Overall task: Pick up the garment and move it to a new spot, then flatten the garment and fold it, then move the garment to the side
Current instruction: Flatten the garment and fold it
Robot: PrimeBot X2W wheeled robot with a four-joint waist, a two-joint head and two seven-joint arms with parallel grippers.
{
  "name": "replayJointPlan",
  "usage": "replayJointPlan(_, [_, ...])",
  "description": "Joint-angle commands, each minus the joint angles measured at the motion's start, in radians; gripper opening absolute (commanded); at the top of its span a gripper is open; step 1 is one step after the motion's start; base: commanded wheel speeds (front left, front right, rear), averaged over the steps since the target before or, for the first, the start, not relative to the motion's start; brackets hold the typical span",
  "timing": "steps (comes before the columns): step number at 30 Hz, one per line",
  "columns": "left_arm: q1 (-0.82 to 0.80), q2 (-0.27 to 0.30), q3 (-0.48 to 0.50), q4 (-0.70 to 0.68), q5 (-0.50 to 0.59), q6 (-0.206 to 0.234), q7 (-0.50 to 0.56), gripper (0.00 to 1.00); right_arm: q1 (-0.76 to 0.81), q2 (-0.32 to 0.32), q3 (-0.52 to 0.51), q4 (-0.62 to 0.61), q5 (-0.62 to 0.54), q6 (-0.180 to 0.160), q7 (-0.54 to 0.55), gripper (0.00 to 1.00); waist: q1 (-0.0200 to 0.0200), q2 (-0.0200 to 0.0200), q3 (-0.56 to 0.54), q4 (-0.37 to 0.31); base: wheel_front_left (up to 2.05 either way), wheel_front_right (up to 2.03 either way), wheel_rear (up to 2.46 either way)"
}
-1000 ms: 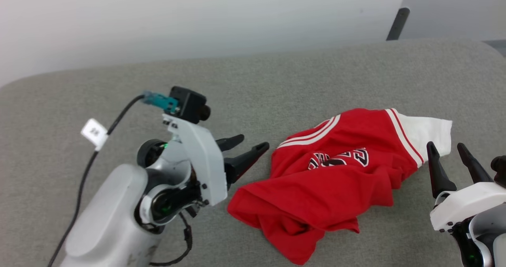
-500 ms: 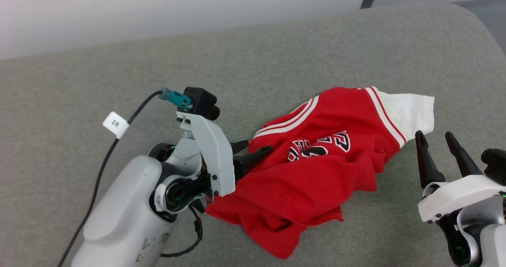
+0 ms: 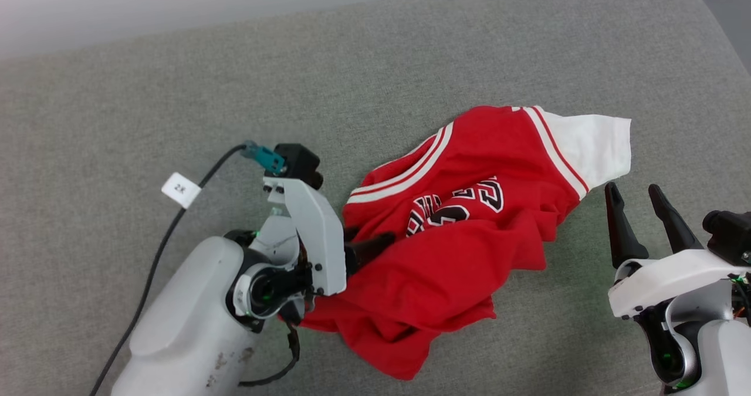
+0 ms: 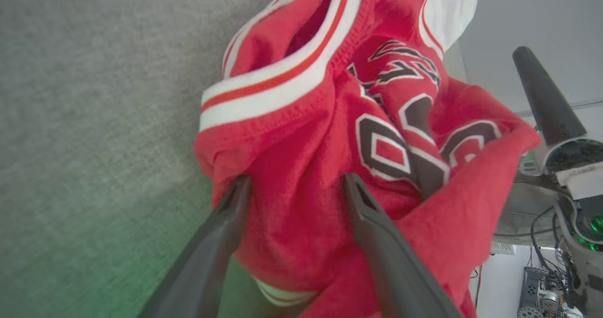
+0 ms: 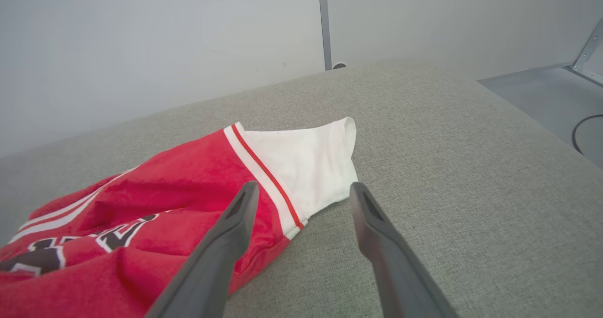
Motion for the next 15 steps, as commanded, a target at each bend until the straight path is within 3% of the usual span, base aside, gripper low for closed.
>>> replayJointPlan(1, [0.012, 0.003, -0.003, 0.008, 0.007, 0.005, 0.003, 1.00, -0.017, 0.002, 0.004, 0.004, 0.006, 0.000, -0.007, 1.00, 0.0000, -0.0001, 0.002, -0.001, 0.00, 0.00, 0.00])
replayJointPlan(2, [0.013, 0.003, -0.002, 0.016, 0.003, 0.005, 0.006, 0.85, -0.018, 0.002, 0.006, 0.007, 0.005, 0.000, -0.009, 1.00, 0.0000, -0.0001, 0.002, 0.000, 0.00, 0.00, 0.00])
replayJointPlan(3, [0.011, 0.004, -0.002, 0.022, 0.001, 0.003, 0.004, 0.27, -0.019, 0.003, 0.007, 0.012, 0.005, 0.000, -0.010, 1.00, 0.0000, -0.0001, 0.002, 0.001, 0.00, 0.00, 0.00])
replayJointPlan(4, [0.009, 0.003, 0.001, 0.029, -0.001, 0.001, 0.001, 0.00, -0.022, 0.003, 0.008, 0.015, 0.005, 0.000, -0.010, 1.00, 0.0000, -0.0001, 0.002, 0.002, 0.00, 0.00, 0.00])
replayJointPlan(15, [-0.027, 0.011, 0.016, 0.064, -0.002, -0.030, -0.035, 0.00, -0.025, -0.001, 0.007, 0.018, -0.005, 0.000, -0.012, 1.00, 0.0000, -0.0001, -0.018, 0.032, 0.00, 0.00, 0.00])
